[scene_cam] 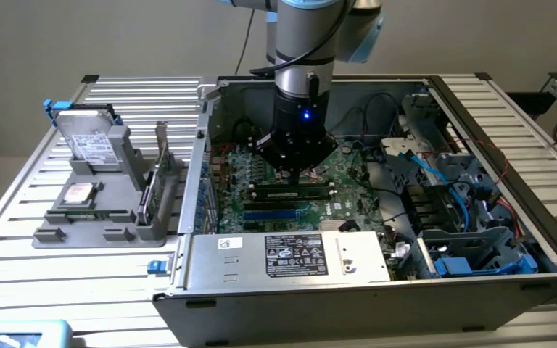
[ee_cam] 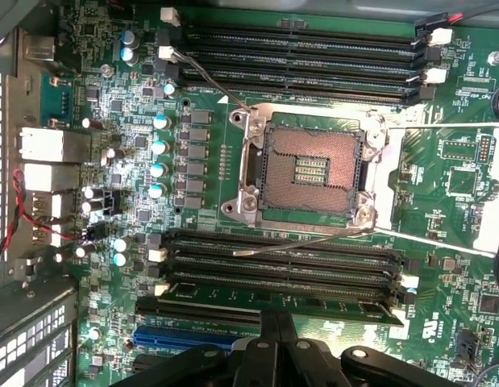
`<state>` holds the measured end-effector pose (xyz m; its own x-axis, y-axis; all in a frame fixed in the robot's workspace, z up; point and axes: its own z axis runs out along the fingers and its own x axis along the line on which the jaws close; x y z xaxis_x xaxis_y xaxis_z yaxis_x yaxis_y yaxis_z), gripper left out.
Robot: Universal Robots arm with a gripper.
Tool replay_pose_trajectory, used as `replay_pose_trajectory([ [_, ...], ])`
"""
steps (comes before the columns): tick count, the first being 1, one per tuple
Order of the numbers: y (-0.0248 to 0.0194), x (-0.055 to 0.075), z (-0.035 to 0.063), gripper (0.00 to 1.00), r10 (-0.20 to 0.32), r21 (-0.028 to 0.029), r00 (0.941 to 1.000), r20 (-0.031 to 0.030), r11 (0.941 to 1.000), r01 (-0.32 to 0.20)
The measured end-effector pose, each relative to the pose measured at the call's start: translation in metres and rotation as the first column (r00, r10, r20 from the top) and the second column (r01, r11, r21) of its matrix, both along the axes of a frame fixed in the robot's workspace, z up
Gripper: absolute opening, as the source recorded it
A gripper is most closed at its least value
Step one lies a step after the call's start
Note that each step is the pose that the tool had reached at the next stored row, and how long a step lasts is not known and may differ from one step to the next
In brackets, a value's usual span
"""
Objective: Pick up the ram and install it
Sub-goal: 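Press down the ram until it locks into place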
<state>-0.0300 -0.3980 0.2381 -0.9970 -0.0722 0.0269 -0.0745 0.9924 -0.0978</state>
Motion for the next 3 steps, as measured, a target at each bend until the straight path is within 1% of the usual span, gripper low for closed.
replay_pose_trajectory([
  [3, 0.0000, 0.0000, 0.0000, 0.11, 0.000, -0.0001, 1.0000, 0.0000, 1.0000, 0.000],
])
